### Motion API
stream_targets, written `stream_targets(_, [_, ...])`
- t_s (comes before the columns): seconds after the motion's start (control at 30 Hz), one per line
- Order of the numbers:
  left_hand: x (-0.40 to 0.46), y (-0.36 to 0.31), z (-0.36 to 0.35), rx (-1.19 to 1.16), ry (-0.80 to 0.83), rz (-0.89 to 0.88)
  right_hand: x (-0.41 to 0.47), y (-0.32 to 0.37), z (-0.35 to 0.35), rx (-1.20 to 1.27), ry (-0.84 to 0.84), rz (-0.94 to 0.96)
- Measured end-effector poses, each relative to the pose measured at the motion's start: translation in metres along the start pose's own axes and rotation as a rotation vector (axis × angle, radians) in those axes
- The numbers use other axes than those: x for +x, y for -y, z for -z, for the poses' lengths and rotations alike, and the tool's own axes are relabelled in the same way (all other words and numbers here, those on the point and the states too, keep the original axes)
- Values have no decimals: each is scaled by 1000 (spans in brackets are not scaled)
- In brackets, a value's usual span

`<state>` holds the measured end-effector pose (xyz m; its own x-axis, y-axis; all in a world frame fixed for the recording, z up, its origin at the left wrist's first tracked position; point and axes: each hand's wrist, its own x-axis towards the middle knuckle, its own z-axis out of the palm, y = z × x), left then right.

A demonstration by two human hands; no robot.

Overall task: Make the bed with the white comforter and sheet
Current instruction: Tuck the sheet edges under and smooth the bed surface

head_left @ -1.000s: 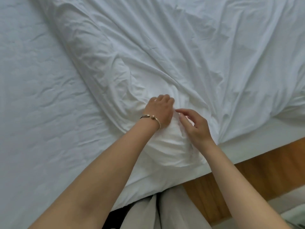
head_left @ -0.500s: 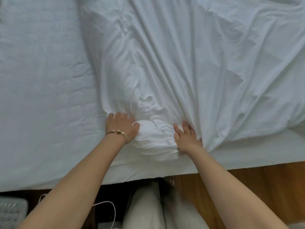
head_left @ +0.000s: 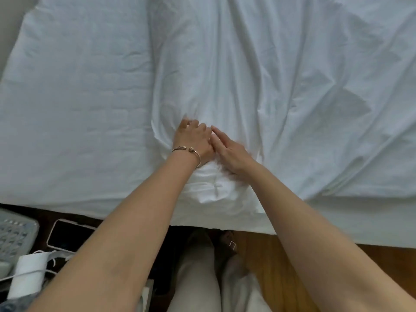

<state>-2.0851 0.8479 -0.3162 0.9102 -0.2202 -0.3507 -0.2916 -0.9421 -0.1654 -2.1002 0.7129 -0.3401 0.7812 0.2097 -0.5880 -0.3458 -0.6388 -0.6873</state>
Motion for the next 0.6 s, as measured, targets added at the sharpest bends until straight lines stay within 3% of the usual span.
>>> stream_targets(0.07, [-24, 25, -12, -51, -38, 38, -4, -2, -10, -263, 54, -71])
stream_targets(0.23, [-58, 63, -42, -180, -157, 119, -35, -11, -22, -407, 181, -180])
stream_targets(0.33, [-65, 62, -48, -219, -314, 82, -36, -3, -22, -197, 57, -184])
stream_targets(0.43, [-58, 69, -43, -278, -451, -32, -21, 14, -16, -44, -184, -26])
stream_targets(0.5, [-52, 73, -35, -318, -480, -156, -12, 27, -15, -201, -119, 20])
stream_targets(0.6, [-44, 78, -30, -351, -416, -293, -4, 31, -25, -307, -94, -86])
